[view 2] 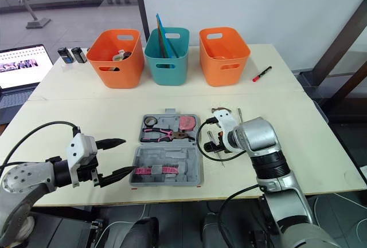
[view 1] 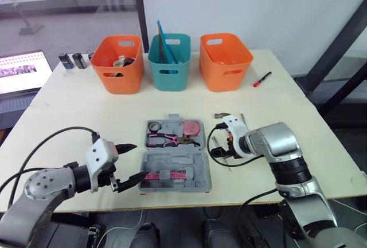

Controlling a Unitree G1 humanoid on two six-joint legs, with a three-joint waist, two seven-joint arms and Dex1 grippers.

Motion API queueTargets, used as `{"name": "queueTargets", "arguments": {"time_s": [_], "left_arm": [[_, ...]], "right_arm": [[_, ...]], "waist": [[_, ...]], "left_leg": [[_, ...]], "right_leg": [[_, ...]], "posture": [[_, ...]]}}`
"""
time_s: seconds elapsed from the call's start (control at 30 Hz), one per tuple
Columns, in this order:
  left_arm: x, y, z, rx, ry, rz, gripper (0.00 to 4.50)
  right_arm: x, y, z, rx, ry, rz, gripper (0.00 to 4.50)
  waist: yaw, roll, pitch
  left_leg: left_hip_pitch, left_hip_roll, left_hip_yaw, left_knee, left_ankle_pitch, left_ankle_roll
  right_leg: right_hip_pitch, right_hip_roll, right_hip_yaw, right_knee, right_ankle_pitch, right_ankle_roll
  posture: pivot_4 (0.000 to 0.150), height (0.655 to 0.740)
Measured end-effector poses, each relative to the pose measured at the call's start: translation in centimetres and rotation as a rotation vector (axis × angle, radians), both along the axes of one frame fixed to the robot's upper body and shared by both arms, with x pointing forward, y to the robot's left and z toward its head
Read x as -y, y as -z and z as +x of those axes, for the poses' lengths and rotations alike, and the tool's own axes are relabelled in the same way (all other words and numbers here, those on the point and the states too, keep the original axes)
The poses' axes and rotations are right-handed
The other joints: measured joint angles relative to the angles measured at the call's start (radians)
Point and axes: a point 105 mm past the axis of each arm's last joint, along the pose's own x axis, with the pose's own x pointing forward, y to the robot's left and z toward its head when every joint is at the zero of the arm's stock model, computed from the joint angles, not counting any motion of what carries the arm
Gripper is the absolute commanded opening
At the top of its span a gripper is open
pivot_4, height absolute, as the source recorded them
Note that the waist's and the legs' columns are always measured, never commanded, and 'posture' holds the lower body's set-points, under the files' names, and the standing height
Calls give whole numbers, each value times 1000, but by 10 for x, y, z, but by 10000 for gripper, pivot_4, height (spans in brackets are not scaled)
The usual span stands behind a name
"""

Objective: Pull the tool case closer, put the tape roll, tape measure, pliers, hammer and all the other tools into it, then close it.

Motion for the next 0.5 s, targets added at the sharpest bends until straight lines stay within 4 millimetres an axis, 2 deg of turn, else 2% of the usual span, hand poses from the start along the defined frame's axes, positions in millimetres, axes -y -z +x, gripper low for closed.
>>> {"name": "queueTargets", "arguments": {"time_s": [0.07,0.13,0.27,0.5], "left_arm": [[-1,2,0,-10,4,-1,45000],[-1,2,0,-13,10,-3,45000],[2,-3,1,-3,27,-34,45000],[4,-14,-1,6,68,-95,45000]], "right_arm": [[-3,-15,-4,107,-67,37,44606],[-10,-19,-8,211,-146,92,44606],[-8,2,-17,302,-192,132,44606],[-1,26,-16,356,-78,136,44606]], "waist": [[1,0,0],[1,-1,0],[1,-1,0],[-4,-1,0]], "left_leg": [[0,0,0,-1,0,0],[0,0,0,-1,0,0],[0,0,1,0,0,0],[2,0,2,1,0,0]], "right_leg": [[0,0,0,0,-1,1],[0,1,0,0,-1,1],[0,0,2,0,-1,1],[0,1,3,0,0,0]], "posture": [[1500,7400],[1500,7400],[1500,7400],[1500,7400]]}}
